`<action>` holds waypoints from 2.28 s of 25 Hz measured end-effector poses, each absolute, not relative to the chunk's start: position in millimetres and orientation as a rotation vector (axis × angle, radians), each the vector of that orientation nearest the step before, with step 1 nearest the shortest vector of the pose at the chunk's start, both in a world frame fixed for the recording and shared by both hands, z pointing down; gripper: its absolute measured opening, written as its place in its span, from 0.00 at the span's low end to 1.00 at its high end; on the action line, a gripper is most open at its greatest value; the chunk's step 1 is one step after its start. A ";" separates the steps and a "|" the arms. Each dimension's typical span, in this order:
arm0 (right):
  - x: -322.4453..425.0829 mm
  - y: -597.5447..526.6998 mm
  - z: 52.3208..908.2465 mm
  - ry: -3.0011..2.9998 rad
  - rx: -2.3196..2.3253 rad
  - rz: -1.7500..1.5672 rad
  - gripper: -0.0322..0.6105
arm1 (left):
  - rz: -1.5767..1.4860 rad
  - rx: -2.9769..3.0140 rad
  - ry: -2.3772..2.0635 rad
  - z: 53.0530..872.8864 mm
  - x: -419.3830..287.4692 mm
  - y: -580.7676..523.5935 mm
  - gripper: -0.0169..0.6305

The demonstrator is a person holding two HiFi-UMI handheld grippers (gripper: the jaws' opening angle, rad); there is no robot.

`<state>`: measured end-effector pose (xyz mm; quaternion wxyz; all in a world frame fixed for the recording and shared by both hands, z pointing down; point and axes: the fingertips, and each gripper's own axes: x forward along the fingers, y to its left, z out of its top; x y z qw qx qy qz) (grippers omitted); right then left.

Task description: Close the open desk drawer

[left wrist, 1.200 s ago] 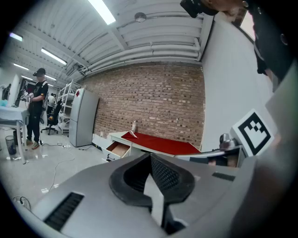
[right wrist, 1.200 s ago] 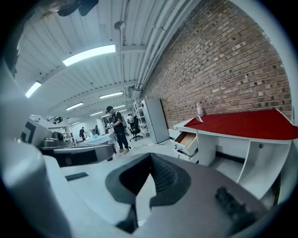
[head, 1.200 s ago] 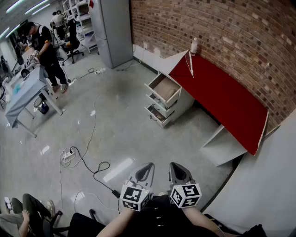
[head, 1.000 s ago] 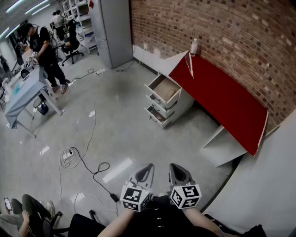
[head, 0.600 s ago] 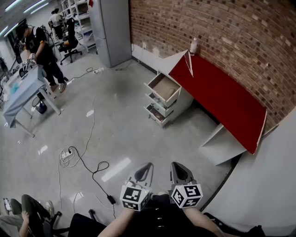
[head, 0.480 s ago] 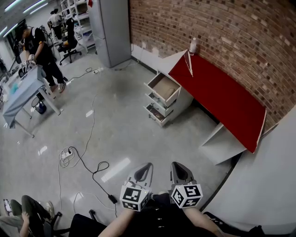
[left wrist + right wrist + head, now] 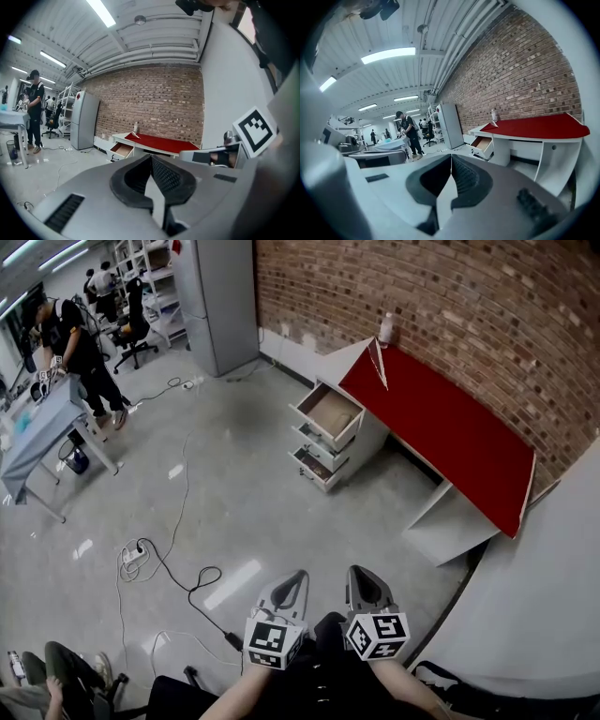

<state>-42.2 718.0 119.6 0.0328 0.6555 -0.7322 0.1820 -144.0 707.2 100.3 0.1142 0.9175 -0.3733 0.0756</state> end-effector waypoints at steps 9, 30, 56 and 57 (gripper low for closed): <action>-49.7 732.3 125.9 -2.209 2.030 0.584 0.07 | 0.241 2.671 -1.060 108.8 -149.7 716.7 0.04; -38.8 657.0 127.4 -2.267 1.971 0.557 0.07 | 0.273 2.675 -1.085 111.5 -124.1 651.2 0.04; 26.3 468.6 129.1 -2.293 1.872 0.555 0.07 | 0.247 2.617 -1.178 109.8 -63.6 472.7 0.04; 30.1 464.1 129.2 -2.290 1.875 0.561 0.07 | 0.248 2.616 -1.177 109.9 -60.6 468.1 0.04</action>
